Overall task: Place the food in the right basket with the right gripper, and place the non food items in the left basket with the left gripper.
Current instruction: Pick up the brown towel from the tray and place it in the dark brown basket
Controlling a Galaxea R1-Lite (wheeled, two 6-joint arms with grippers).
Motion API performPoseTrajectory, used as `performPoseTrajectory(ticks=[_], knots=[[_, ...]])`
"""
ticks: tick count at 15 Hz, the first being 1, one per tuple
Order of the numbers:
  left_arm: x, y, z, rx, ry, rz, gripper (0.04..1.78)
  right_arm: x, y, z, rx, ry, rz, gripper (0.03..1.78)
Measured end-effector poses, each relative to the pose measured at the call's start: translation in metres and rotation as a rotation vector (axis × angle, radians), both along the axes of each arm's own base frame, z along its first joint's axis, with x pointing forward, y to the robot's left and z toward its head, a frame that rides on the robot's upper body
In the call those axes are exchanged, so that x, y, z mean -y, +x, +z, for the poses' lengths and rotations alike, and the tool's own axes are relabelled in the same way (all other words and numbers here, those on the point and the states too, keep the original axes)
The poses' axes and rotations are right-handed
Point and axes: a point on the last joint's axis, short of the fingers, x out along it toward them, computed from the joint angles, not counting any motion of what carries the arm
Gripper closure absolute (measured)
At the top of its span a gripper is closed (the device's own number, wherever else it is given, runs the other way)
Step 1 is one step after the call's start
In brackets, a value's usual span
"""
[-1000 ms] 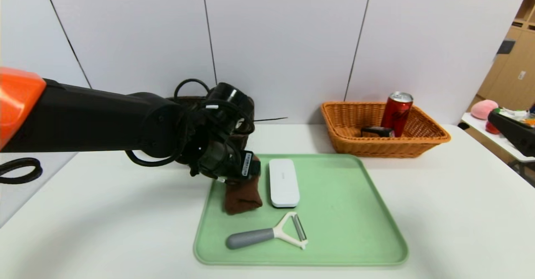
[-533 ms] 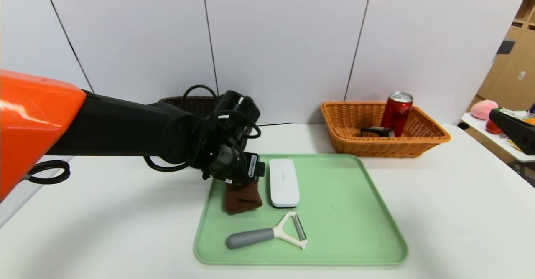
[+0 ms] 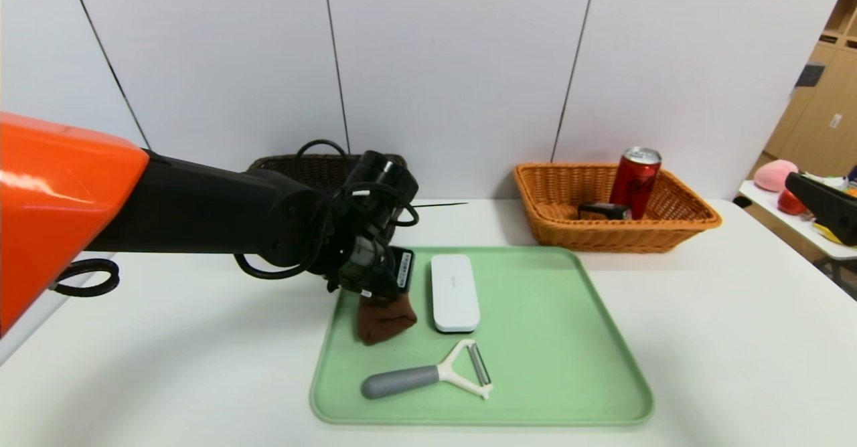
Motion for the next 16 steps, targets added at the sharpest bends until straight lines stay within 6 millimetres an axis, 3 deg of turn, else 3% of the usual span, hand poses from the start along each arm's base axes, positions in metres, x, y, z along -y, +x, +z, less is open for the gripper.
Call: performPoseTrajectory(ticks=[4, 8, 10, 12, 16], knots=[[-0.007, -0.012, 0.027, 0.051, -0.021, -0.019, 1.49, 0.000, 0.000, -0.002, -0.009, 0.000, 0.001, 0.11], [-0.026, -0.042, 0.075, 0.205, 0.013, -0.079, 1.49, 0.000, 0.001, -0.005, -0.022, 0.002, 0.001, 0.11], [-0.039, -0.046, 0.101, 0.364, 0.032, -0.081, 1.49, 0.000, 0.001, -0.009, -0.034, 0.000, 0.002, 0.11], [-0.053, -0.035, 0.117, 0.505, 0.028, -0.051, 1.49, 0.000, 0.001, -0.012, -0.045, -0.001, 0.006, 0.11], [-0.070, 0.008, 0.124, 0.730, 0.005, 0.006, 1.49, 0.000, 0.001, -0.017, -0.062, -0.002, 0.007, 0.11]])
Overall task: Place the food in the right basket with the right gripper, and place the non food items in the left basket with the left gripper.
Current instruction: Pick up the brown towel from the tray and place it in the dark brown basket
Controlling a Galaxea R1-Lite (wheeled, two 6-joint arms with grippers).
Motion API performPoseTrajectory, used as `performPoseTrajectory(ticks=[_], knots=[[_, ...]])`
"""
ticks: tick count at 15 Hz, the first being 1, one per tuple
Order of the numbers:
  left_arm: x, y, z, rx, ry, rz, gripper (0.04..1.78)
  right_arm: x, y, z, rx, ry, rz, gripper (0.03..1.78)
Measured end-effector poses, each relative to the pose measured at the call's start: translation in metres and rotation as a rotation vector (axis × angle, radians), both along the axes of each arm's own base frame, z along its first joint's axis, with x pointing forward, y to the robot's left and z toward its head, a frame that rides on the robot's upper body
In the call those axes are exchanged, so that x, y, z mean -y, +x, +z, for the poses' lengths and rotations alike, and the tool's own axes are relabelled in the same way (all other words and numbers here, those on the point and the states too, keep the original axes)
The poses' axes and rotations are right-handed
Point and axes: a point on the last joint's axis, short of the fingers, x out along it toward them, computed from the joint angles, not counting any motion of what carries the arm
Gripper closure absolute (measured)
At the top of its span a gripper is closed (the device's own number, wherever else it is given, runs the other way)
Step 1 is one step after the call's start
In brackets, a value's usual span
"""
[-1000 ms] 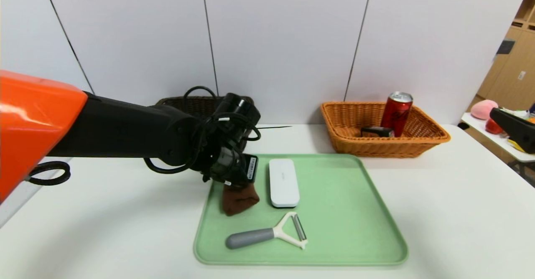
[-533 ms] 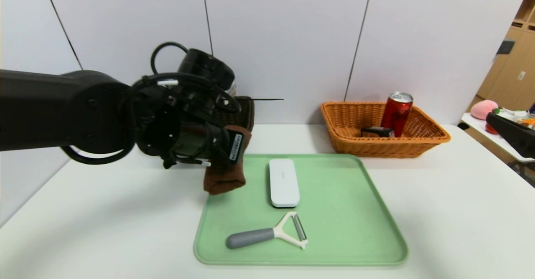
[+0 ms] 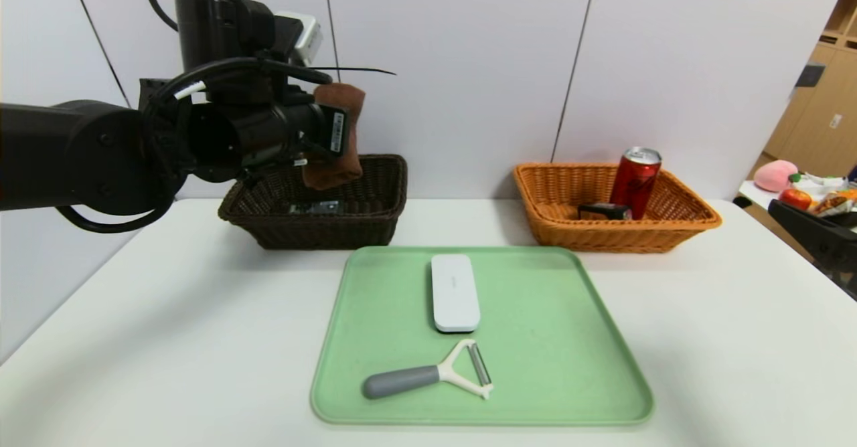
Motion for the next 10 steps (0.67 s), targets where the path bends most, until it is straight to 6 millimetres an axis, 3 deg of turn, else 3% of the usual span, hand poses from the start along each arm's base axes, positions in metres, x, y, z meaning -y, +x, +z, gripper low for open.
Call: performPoseTrajectory(ticks=[7, 10], knots=[[-0.064, 0.072, -0.045, -0.024, 0.081, 0.124, 1.49, 0.000, 0.003, -0.002, -0.011, 0.000, -0.002, 0.11], [-0.083, 0.091, -0.063, -0.029, 0.120, 0.170, 1.49, 0.000, 0.003, -0.002, -0.010, 0.000, -0.001, 0.11]])
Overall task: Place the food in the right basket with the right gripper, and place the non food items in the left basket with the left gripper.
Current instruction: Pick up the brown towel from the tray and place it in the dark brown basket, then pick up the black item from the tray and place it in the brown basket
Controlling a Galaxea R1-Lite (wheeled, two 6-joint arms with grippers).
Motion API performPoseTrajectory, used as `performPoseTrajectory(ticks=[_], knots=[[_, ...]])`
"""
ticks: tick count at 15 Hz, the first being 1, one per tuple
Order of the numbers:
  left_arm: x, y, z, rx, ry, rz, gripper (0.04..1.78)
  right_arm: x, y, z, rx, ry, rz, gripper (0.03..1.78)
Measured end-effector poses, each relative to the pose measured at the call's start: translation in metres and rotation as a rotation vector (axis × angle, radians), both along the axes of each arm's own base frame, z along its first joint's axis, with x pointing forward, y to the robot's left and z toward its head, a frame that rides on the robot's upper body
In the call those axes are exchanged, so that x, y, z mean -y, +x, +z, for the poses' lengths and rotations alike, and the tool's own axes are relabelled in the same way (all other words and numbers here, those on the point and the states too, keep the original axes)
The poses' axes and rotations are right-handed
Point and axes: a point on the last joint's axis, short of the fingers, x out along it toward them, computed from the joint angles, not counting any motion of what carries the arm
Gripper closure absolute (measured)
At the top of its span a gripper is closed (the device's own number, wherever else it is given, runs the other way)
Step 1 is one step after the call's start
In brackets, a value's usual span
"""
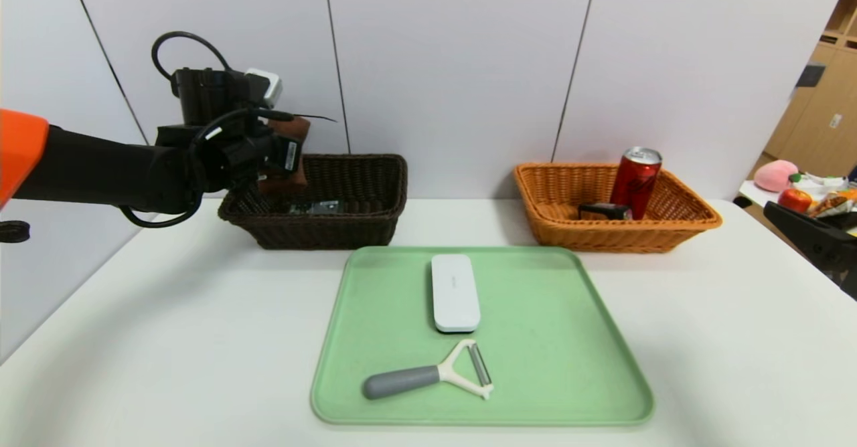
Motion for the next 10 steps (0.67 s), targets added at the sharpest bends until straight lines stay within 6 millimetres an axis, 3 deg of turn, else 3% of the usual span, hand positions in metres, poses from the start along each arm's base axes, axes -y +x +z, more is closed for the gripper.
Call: performPoseTrajectory(ticks=[4, 10], knots=[[-0.009, 0.013, -0.017, -0.017, 0.002, 0.028, 0.95, 0.000, 0.000, 0.000, 0.000, 0.000, 0.000, 0.11], [-0.009, 0.016, -0.017, 0.027, -0.003, 0.028, 0.50, 0.000, 0.000, -0.001, -0.005, 0.001, 0.000, 0.11]])
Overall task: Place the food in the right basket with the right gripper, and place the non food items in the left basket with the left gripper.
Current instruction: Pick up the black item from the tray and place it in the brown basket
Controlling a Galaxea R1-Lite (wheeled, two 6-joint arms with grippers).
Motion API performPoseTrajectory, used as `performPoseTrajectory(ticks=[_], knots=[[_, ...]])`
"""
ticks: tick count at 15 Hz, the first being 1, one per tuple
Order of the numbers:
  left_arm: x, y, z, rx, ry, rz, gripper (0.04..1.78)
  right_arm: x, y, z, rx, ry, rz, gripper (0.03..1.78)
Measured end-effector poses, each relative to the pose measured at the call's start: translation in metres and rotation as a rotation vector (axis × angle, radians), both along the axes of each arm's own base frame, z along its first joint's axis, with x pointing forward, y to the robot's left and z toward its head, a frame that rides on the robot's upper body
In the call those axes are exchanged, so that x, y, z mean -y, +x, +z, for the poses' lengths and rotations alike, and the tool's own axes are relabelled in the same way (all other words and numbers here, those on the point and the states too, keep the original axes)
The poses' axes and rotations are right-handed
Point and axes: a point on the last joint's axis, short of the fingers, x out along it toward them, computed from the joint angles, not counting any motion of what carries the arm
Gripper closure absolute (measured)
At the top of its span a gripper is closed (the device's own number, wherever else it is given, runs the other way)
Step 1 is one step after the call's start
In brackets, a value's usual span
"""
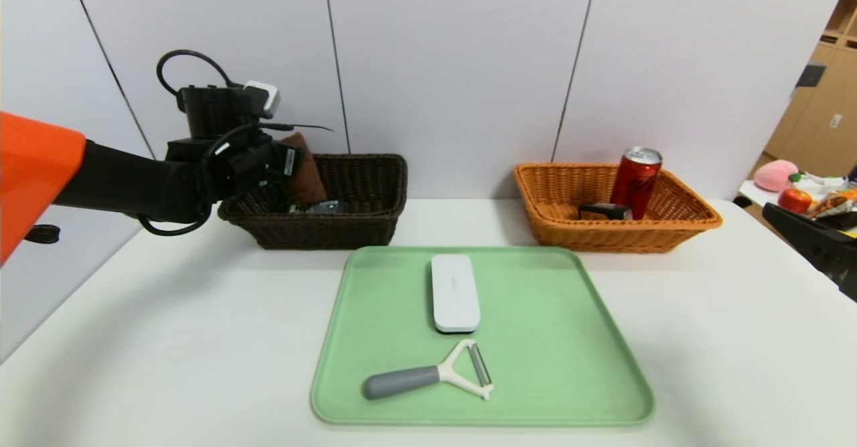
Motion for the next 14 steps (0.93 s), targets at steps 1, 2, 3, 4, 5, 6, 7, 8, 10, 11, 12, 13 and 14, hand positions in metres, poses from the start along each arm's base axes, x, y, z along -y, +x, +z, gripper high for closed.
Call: performPoseTrajectory(ticks=[1, 2, 3, 4, 5, 6, 7, 8, 10, 11, 12, 13, 14], knots=[[0.001, -0.003, 0.004, -0.003, -0.001, -0.004, 0.45, 0.000, 0.000, 0.000, -0.001, 0.000, 0.000, 0.11], [0.002, -0.008, 0.008, -0.014, -0.002, -0.007, 0.41, 0.000, 0.000, 0.000, -0.001, 0.000, 0.001, 0.11], [0.003, -0.012, 0.012, -0.024, -0.002, -0.010, 0.38, 0.000, 0.000, 0.000, -0.001, 0.000, 0.001, 0.11], [0.004, -0.015, 0.016, -0.020, -0.003, -0.014, 0.35, 0.000, 0.000, 0.000, -0.002, 0.000, 0.001, 0.11], [0.003, -0.017, 0.019, -0.012, -0.004, -0.013, 0.32, 0.000, 0.000, 0.000, -0.002, 0.000, 0.001, 0.11], [0.003, -0.020, 0.023, -0.001, -0.006, -0.013, 0.30, 0.000, 0.000, 0.000, -0.001, 0.000, 0.001, 0.11], [0.003, -0.025, 0.031, 0.013, -0.008, -0.014, 0.28, 0.000, 0.000, 0.000, 0.000, 0.000, 0.001, 0.11], [0.007, -0.032, 0.040, 0.028, -0.012, -0.027, 0.26, 0.000, -0.001, 0.000, 0.000, 0.000, 0.001, 0.11], [0.027, -0.055, 0.059, 0.031, -0.036, -0.089, 0.22, 0.000, -0.002, -0.001, 0.000, 0.000, 0.001, 0.11], [0.042, -0.069, 0.065, 0.018, -0.059, -0.129, 0.21, 0.000, -0.002, -0.001, 0.001, -0.001, 0.001, 0.11], [0.059, -0.086, 0.070, -0.001, -0.086, -0.177, 0.20, 0.000, -0.002, -0.001, 0.002, -0.002, 0.001, 0.11], [0.076, -0.103, 0.071, -0.022, -0.108, -0.222, 0.19, 0.000, -0.003, -0.001, 0.003, -0.001, 0.002, 0.11], [0.095, -0.122, 0.068, -0.054, -0.120, -0.269, 0.18, 0.000, -0.003, -0.002, 0.003, -0.001, 0.001, 0.11]])
